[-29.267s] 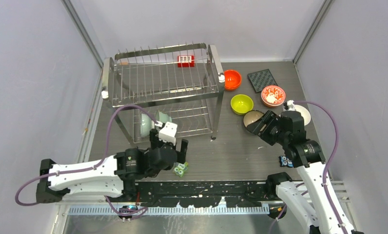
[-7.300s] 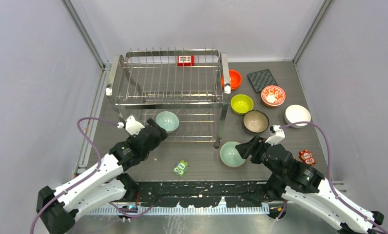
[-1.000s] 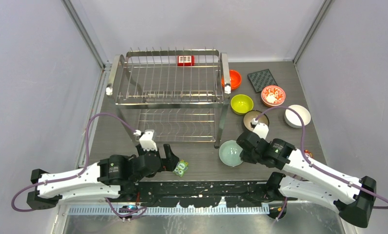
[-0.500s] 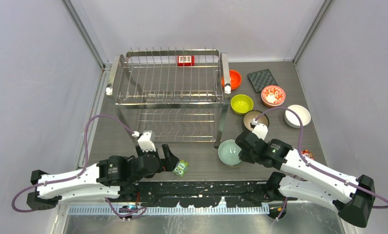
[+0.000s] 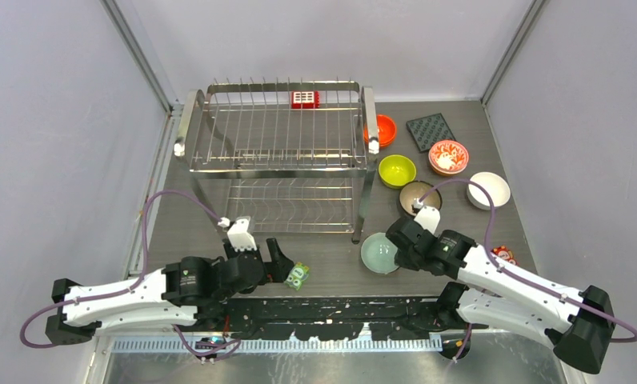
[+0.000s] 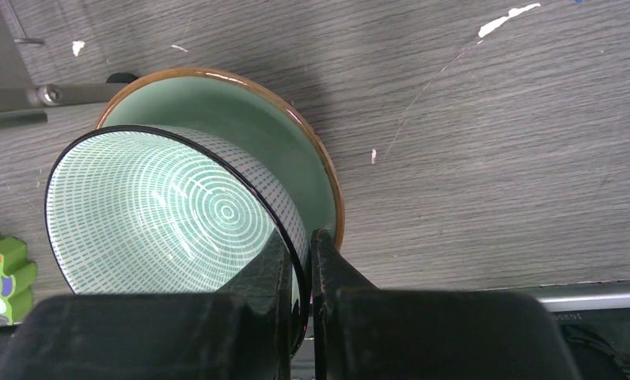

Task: Unload the bowls from the dish rack
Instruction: Place the bowl with the bowl.

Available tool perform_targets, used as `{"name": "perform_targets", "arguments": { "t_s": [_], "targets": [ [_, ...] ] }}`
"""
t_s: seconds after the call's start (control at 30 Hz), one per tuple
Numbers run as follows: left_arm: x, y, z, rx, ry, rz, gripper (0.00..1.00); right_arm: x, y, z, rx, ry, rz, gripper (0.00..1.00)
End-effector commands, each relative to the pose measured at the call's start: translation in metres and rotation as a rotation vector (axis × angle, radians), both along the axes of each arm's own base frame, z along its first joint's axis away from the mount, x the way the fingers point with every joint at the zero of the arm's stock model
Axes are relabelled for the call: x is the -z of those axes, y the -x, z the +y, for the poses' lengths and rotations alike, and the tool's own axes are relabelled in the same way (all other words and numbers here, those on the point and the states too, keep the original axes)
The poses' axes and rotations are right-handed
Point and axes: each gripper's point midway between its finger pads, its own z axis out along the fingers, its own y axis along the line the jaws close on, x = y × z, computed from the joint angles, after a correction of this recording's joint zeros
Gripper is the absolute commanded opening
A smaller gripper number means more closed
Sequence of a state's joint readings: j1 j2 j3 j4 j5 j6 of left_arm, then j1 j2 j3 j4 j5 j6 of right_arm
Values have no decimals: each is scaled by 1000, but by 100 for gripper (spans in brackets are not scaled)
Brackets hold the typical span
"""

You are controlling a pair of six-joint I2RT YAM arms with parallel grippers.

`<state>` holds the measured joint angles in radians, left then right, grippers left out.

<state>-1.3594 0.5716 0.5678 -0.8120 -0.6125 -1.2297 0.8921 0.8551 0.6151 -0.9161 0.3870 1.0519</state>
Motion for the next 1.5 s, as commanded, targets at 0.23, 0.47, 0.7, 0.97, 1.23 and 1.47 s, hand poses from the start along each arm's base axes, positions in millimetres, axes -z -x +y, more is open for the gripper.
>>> {"name": "perform_targets", "arguments": {
  "t_s": [0.23,0.47,0.7,0.97,1.23,1.47],
  "targets": [
    [-1,-3,-3,-26,41,-2,100,-4,-14,9,37,-39,-46,3],
    [1,-2,-3,-31,38,3,100,-5,-15,10,34,-41,-44,12],
    [3,-2,-3,-29,35,7,100,-14,-14,9,32,-47,-54,26],
    [6,-1,-4,-26,33,11,100,-20,-11,5,32,-46,-53,35],
    [7,-1,-3,-27,31,13,100,-33,-10,1,29,-48,-66,46],
    [8,-1,-3,-25,30,15,100,-35,-7,-2,27,-37,-62,44]
  ]
}}
